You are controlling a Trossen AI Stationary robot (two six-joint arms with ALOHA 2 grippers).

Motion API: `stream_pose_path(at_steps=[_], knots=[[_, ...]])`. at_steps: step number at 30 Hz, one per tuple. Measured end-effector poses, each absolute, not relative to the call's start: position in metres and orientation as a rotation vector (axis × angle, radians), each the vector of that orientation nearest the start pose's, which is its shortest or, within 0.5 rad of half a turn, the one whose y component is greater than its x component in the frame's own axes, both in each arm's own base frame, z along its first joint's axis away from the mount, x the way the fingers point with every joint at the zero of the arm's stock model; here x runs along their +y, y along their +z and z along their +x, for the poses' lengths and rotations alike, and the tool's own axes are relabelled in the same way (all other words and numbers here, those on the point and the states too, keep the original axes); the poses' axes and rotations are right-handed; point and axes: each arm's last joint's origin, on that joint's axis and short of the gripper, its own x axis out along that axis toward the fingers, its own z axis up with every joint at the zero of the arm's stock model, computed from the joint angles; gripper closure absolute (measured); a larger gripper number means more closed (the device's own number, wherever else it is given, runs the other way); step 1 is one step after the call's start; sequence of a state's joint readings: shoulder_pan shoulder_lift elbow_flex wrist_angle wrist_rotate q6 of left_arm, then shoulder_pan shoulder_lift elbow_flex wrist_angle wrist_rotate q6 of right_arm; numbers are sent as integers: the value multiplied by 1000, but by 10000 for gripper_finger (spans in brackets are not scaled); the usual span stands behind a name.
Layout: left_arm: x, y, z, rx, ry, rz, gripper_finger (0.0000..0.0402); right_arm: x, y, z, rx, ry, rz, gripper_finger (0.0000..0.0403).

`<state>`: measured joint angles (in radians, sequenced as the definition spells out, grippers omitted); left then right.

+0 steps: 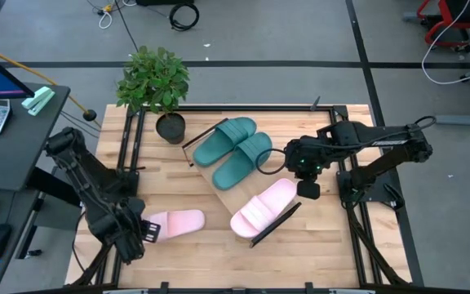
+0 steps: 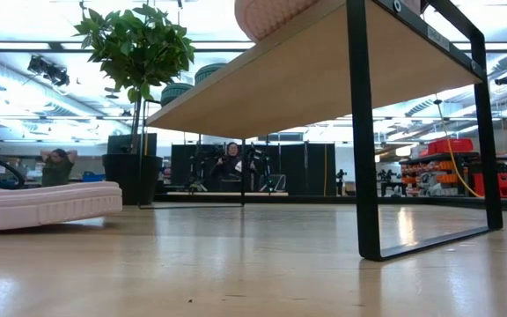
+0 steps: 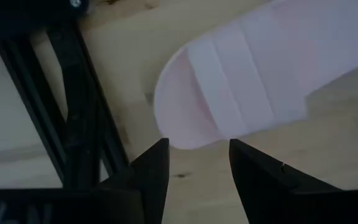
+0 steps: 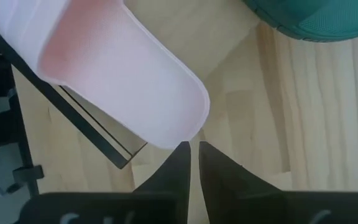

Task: Pick and place slides into the shelf
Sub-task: Put the pink slide slipper on the shelf

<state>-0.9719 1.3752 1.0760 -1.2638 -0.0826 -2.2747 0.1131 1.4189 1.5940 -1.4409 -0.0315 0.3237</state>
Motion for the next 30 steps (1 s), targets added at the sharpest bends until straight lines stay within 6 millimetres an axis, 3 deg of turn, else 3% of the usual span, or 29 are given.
stream_pose_path(at_steps=[7, 11, 14, 20, 25, 30], knots=[[-184, 235, 126, 1155, 935, -993, 230, 28, 374, 239, 1265, -150, 322, 361], [-187, 226, 135, 928, 796, -1009, 230, 28, 375, 241, 1231, -198, 403, 362], [-190, 226, 141, 759, 648, -908, 230, 29, 376, 244, 1204, -232, 466, 361], [-193, 227, 143, 751, 596, -867, 230, 29, 378, 249, 1141, -275, 569, 361], [-201, 231, 149, 652, 603, -1140, 230, 29, 380, 253, 1092, -293, 601, 364], [-218, 246, 159, 406, 402, -1174, 230, 29, 381, 254, 1079, -247, 526, 363]])
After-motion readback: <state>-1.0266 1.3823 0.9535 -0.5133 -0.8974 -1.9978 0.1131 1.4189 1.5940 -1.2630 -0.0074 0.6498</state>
